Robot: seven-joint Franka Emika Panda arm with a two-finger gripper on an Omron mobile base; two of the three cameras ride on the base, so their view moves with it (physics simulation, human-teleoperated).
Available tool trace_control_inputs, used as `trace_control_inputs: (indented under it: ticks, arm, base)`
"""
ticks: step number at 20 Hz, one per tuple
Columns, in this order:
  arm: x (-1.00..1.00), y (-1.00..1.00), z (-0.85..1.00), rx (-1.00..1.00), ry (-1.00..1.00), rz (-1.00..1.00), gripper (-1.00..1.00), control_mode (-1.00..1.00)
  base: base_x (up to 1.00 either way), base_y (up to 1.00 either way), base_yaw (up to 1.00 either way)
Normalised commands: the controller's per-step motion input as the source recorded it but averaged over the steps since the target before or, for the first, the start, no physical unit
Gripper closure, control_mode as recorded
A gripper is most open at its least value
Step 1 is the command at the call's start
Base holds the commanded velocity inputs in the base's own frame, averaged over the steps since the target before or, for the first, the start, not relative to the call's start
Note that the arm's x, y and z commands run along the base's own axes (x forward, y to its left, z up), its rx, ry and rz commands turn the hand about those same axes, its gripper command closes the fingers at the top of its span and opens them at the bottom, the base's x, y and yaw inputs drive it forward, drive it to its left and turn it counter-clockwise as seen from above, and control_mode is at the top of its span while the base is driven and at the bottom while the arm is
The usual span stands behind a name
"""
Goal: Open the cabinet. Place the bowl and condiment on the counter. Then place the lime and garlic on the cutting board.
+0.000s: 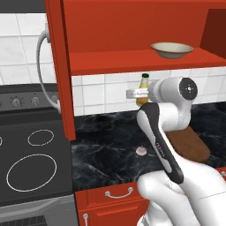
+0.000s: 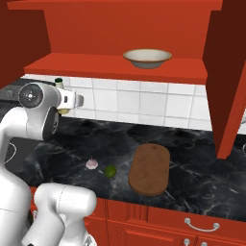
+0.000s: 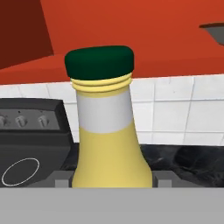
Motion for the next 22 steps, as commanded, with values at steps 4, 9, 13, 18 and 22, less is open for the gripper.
trace_control_inputs:
  ticks: [4,9,13,18,22]
  arm:
    - [0.19,0.40,-0.41,0.00,0.00,0.00,1.00,-1.00]
    - [0.28,0.34,-0.27,0.00,0.00,0.00,1.00,-1.00]
    - [0.38,0.26,-0.17,0.00,0.00,0.00,1.00,-1.00]
    - [0.38,0.31,-0.16,0.00,0.00,0.00,1.00,-1.00]
    - [0.31,0.35,-0.19,0.00,0.00,0.00,1.00,-1.00]
  base:
    - [0.00,0.00,0.00]
    - [0.00,0.00,0.00]
    - [0.00,0.00,0.00]
    - [0.00,0.00,0.00]
    - [0.00,0.00,0.00]
